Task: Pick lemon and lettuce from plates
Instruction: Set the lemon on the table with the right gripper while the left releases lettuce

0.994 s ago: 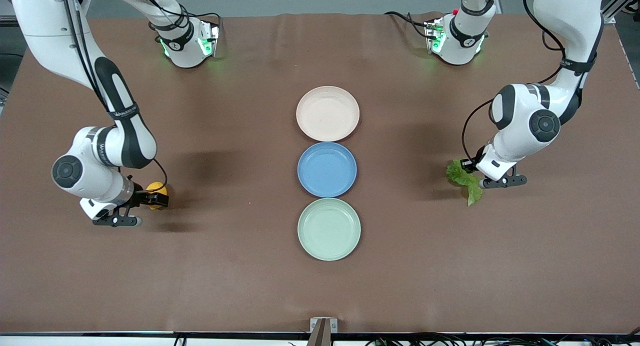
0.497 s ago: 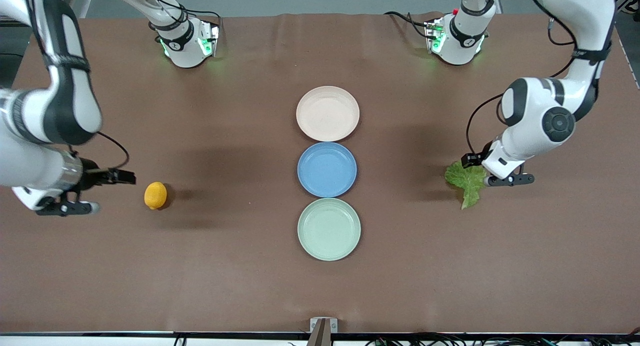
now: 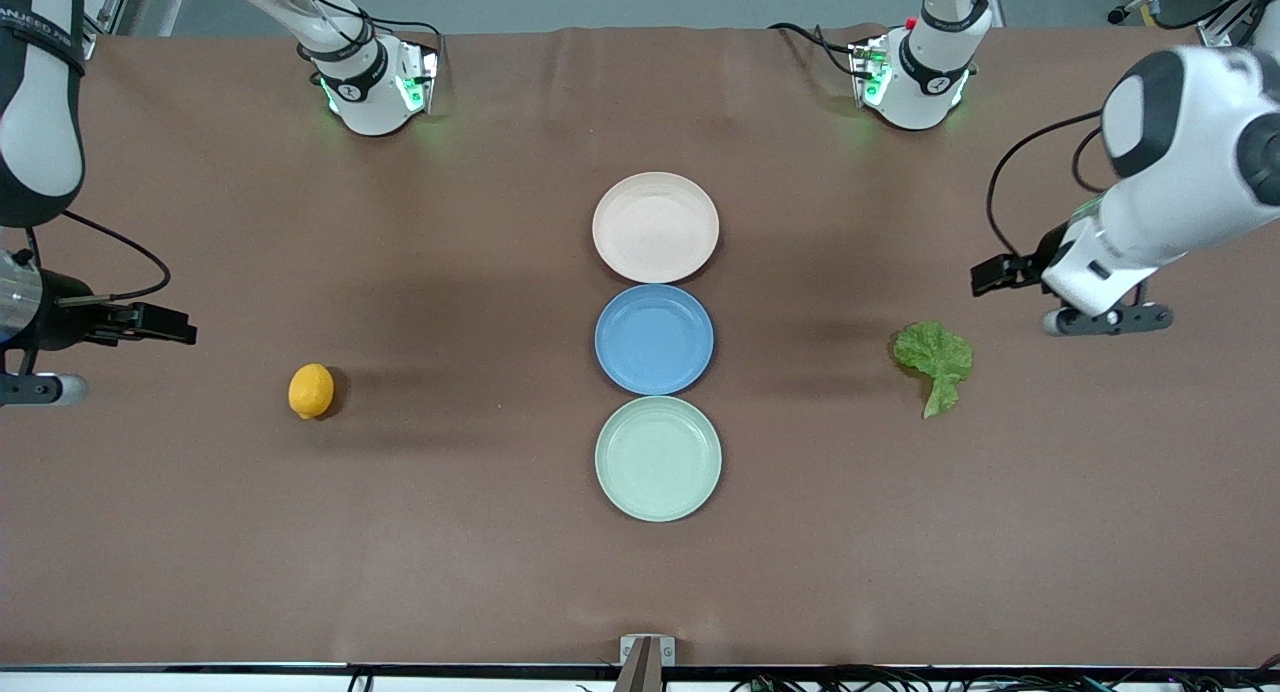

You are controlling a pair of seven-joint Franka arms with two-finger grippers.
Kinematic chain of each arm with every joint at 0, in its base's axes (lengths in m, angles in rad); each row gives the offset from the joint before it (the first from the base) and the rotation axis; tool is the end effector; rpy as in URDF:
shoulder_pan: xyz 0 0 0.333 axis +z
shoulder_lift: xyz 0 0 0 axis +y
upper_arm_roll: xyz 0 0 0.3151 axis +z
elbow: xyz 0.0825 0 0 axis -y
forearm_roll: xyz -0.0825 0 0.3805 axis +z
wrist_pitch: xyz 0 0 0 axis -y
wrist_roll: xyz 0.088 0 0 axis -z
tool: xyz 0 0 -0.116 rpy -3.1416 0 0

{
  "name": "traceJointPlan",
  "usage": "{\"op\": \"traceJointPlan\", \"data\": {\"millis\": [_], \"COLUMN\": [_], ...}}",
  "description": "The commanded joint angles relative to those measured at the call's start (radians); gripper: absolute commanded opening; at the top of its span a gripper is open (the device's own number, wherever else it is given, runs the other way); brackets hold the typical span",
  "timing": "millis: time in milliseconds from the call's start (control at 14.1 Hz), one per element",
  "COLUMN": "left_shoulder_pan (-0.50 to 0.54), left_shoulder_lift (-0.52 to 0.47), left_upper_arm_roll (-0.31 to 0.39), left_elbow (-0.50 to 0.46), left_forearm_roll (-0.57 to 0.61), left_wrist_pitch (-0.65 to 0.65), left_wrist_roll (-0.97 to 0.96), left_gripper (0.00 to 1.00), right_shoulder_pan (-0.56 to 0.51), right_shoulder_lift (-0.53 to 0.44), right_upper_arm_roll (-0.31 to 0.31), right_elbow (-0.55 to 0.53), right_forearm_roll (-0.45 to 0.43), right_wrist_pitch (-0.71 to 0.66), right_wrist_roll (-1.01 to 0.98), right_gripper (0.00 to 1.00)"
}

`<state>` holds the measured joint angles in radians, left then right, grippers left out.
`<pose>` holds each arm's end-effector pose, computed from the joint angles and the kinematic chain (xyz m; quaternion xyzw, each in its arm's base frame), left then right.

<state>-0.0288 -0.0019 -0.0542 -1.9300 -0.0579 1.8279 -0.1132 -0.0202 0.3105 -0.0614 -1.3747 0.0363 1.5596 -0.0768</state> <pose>0.5409 -0.0502 0.4684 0.9981 0.0238 -0.0525 0.0225 0.6336 -0.0422 0.5206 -0.9980 0.0025 0.0616 0.0136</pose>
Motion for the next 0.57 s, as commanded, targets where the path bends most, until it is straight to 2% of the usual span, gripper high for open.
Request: {"op": "traceJointPlan", "data": {"millis": [0, 142, 497], "left_shoulder_pan": [0.01, 0.024, 0.024], "left_shoulder_lift": [-0.021, -0.021, -0.014], "left_upper_arm_roll": [0.002, 0.0, -0.001], "left_elbow": [0.133, 0.227, 0.35], "left_forearm_roll": [0.003, 0.004, 0.023], "left_wrist_pitch": [-0.129, -0.182, -0.185], "left_wrist_roll": [0.02, 0.02, 0.018], "left_gripper": [1.0, 1.0, 1.0], "right_shoulder_pan": [-0.033, -0.029, -0.014], "right_shoulder_lift": [0.021, 0.021, -0.023], "right_upper_arm_roll": [0.015, 0.018, 0.021], "right_elbow": [0.049, 0.039, 0.028], "right_forearm_roll": [0.007, 0.014, 0.002], "right_wrist_pitch": [-0.018, -0.061, -0.115], "right_wrist_roll": [-0.014, -0.008, -0.017], "right_gripper": [1.0, 1.0, 1.0]}}
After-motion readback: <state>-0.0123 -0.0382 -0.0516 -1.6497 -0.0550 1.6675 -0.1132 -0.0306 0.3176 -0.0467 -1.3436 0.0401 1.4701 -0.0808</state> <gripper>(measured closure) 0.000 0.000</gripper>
